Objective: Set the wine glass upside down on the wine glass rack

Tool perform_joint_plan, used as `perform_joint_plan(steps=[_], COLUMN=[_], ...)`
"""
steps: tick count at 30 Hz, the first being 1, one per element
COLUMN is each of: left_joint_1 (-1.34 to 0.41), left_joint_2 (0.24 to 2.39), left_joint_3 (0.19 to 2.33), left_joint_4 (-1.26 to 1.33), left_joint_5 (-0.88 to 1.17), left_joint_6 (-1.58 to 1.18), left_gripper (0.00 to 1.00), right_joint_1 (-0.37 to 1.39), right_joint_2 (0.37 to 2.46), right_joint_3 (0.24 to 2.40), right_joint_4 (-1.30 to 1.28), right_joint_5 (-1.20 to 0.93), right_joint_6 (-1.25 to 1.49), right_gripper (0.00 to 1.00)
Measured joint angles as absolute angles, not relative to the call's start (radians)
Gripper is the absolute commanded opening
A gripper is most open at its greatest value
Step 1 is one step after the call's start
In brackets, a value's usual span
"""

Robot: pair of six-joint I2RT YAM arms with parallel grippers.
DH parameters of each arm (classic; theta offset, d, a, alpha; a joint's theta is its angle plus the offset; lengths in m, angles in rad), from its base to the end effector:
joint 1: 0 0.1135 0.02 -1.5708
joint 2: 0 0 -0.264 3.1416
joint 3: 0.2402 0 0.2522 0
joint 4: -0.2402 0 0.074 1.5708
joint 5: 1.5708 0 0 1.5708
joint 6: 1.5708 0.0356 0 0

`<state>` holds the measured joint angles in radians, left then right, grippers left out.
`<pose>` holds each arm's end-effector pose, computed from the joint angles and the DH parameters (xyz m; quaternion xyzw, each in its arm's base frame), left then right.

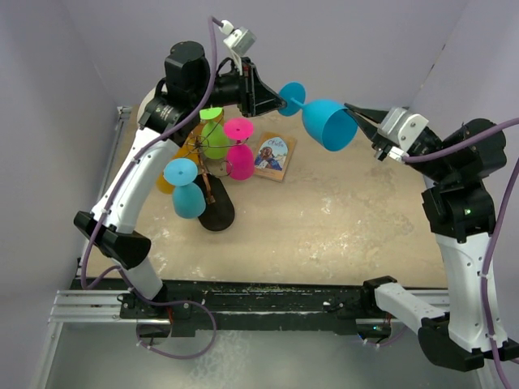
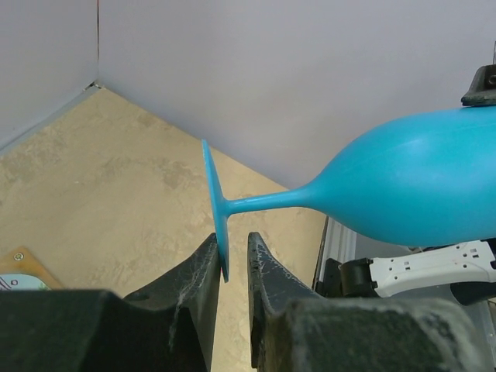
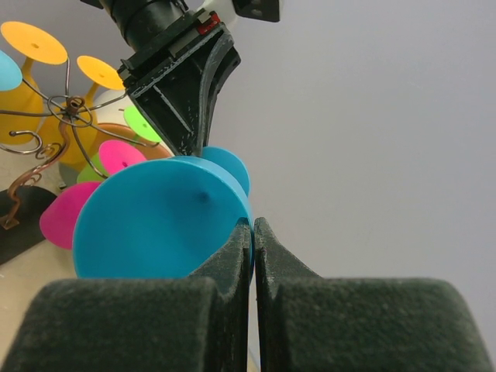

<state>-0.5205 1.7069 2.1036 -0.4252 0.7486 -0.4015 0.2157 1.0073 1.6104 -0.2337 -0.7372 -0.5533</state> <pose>0.2991 -0.1994 0.5222 0.2941 0.6511 -0.5234 0.4643 0.1319 0.0534 0.5613 -0.4733 0.3773 0.0715 0.7928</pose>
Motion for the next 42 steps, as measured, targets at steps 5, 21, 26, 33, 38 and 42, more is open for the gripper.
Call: perform_joint_plan(steps=[5, 21, 26, 33, 38, 42], left_joint_1=[-0.521, -0.525, -0.529, -0.513, -0.458, -0.419], left_joint_2=[1.715, 1.718, 1.710, 1.686, 1.675, 1.668], left_joint_3=[2.104, 2.103, 2.104, 2.104, 2.104, 2.104], left_joint_4=[-0.423, -0.410, -0.427, -0.450, -0.450, -0.451], left_joint_5=[0.753, 0.751, 0.727, 0.687, 0.659, 0.631], left_joint_6=[-0.402, -0.386, -0.339, -0.311, -0.315, -0.318], left_gripper=[0.16, 0.00, 0.00, 0.00, 0.00, 0.00], right_joint_1=[0.216, 0.218, 0.218, 0.218, 0.218, 0.218], right_joint_2=[1.007, 0.986, 0.980, 0.972, 0.960, 0.968], right_joint_3=[1.610, 1.589, 1.574, 1.562, 1.558, 1.567], right_joint_4=[-0.234, -0.234, -0.245, -0.289, -0.323, -0.361], right_joint_5=[-0.737, -0.734, -0.725, -0.721, -0.704, -0.672], right_joint_6=[-0.553, -0.557, -0.561, -0.587, -0.590, -0.537], right_gripper=[0.00, 0.28, 0.42, 0.60, 0.69, 0.75])
